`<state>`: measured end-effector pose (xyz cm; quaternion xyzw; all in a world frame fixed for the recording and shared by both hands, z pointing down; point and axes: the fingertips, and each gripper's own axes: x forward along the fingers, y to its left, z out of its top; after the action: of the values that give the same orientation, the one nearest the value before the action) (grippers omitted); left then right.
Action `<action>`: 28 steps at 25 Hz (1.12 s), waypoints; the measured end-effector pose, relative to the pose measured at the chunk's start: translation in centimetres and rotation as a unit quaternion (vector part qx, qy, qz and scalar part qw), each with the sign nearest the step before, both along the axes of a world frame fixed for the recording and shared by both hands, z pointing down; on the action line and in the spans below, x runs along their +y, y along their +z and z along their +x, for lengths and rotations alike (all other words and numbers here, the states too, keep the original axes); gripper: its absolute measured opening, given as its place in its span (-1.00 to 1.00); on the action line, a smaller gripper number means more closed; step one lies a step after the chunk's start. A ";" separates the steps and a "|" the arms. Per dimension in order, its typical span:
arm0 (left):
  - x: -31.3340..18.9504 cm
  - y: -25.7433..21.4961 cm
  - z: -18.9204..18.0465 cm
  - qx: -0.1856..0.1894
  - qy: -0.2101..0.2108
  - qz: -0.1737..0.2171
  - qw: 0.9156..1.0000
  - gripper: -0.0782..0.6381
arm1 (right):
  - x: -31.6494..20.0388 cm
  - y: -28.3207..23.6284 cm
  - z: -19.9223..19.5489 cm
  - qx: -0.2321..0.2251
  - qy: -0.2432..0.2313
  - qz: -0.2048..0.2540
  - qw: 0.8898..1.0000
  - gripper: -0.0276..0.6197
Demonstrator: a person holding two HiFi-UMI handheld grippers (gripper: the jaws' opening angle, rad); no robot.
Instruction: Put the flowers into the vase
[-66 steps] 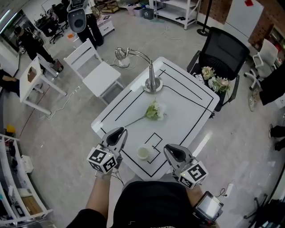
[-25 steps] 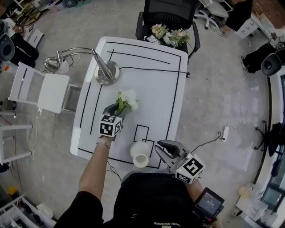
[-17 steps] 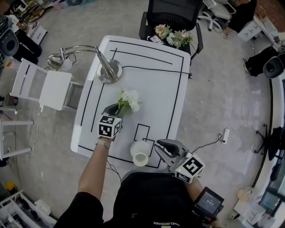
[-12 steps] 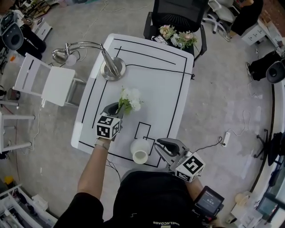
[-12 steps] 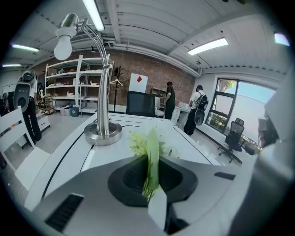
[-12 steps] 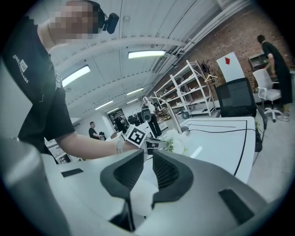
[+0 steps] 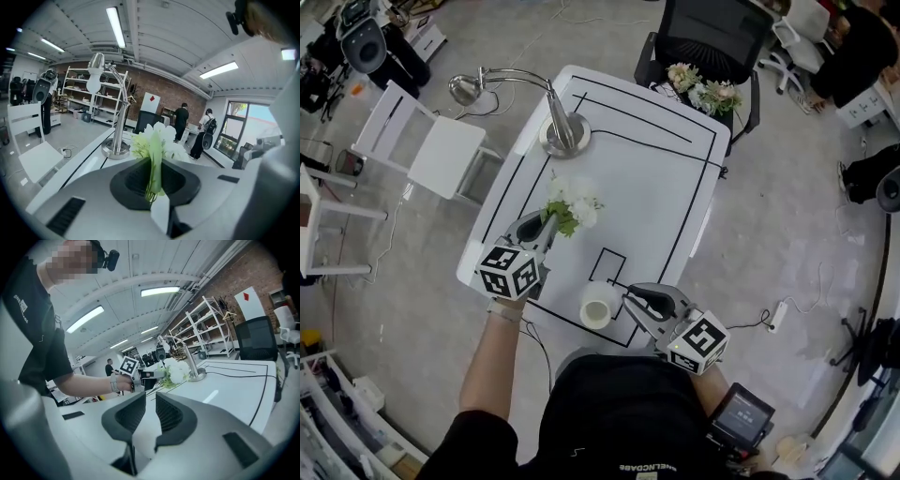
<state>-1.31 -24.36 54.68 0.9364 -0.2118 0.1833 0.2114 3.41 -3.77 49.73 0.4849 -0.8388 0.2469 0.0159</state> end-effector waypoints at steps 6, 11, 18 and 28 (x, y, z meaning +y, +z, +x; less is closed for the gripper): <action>0.8 -4.9 -2.3 0.058 -0.044 0.001 0.997 -0.69 | 0.6 0.7 -2.1 0.027 -0.090 0.000 0.996 -0.19; 2.0 -8.0 -4.0 0.102 -0.074 -0.004 0.992 -0.70 | 1.7 1.6 -3.8 0.054 -0.148 0.006 0.987 0.03; 4.3 -12.3 -5.9 0.178 -0.109 -0.023 0.978 -0.70 | 2.6 4.4 -6.2 0.121 -0.213 0.016 0.969 0.13; 6.2 -15.9 -7.1 0.282 -0.136 -0.049 0.949 -0.70 | 1.7 7.7 -7.7 0.170 -0.245 0.028 0.954 0.13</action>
<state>-8.44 -18.12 38.75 0.9006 -0.2600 -0.1083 0.3311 -4.28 -2.09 57.45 0.2996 -0.9234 0.1256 0.2043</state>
